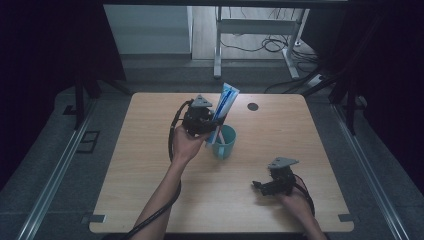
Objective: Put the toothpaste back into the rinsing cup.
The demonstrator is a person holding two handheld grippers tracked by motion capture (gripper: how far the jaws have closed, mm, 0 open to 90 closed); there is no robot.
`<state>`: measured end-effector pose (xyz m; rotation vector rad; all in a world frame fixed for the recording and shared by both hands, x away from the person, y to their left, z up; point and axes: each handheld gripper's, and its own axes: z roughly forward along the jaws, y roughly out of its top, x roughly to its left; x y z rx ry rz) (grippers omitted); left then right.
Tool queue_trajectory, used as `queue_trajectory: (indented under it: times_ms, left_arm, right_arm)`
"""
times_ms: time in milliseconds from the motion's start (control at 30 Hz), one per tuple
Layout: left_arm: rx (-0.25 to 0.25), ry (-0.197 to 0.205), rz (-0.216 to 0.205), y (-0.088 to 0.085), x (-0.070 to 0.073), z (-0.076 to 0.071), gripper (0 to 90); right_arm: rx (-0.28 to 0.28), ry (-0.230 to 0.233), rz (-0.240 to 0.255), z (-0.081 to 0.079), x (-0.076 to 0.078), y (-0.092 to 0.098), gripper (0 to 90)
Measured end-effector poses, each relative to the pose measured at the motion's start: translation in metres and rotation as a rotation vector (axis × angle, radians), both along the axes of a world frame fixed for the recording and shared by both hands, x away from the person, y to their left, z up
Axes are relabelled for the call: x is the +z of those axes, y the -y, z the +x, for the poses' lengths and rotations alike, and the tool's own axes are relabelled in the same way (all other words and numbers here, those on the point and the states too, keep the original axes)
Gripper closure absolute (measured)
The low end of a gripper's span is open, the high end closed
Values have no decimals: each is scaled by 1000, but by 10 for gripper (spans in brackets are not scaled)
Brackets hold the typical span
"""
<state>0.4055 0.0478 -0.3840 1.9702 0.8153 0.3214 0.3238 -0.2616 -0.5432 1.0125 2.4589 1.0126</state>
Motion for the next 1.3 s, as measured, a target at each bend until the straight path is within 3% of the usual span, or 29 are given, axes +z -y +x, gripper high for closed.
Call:
queue_trajectory:
  times_ms: [767,1300]
  left_arm:
    - [31,39,-26,22,-5,22,724]
    - [62,46,-71,30,-29,26,723]
  right_arm:
    - [3,-2,4,0,0,0,39]
    - [4,1,3,0,0,0,40]
